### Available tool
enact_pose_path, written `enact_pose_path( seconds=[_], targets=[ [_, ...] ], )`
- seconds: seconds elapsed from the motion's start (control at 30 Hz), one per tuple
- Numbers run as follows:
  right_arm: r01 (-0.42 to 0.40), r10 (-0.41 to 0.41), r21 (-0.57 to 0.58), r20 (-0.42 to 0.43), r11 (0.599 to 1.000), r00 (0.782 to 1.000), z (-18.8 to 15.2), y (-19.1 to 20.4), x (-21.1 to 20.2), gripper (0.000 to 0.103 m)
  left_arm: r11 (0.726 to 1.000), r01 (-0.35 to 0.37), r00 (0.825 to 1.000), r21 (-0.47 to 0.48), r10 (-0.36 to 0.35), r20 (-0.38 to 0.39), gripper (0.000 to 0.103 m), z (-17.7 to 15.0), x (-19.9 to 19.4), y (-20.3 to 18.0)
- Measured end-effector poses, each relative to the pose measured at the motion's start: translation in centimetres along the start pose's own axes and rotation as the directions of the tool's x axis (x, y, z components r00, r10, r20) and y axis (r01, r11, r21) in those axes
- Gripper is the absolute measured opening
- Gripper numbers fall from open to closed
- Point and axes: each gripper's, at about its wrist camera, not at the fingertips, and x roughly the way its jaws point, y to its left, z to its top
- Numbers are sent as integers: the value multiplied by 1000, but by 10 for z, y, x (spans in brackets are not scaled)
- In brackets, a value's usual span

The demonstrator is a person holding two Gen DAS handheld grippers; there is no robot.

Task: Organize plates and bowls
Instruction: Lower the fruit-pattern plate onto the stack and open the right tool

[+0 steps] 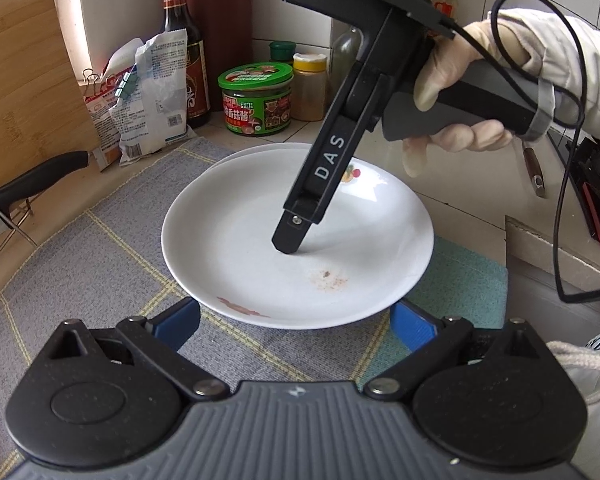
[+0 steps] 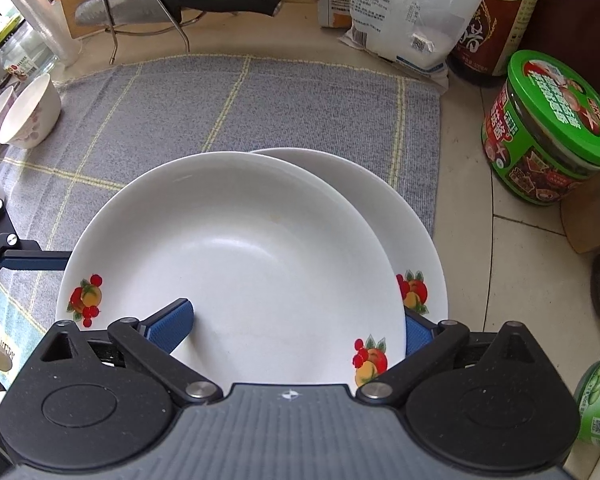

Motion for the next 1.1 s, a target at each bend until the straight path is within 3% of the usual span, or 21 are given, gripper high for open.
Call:
enact_pose_path(
  seconds=[0.33,0.83,1.1],
  targets=[
    [-60,63,74,-33,995,997,-12,-10,-13,103,999,8,1000,38,-8,-10,100,-1,7,1],
    [-169,167,246,29,954,985,-37,-27,-39,103,997,46,998,66,-43,-51,100,4,26,13],
    [-194,182,315,67,929,981,-45,-34,-47,103,994,63,997,85,-59,-47,100,5,30,13]
  ],
)
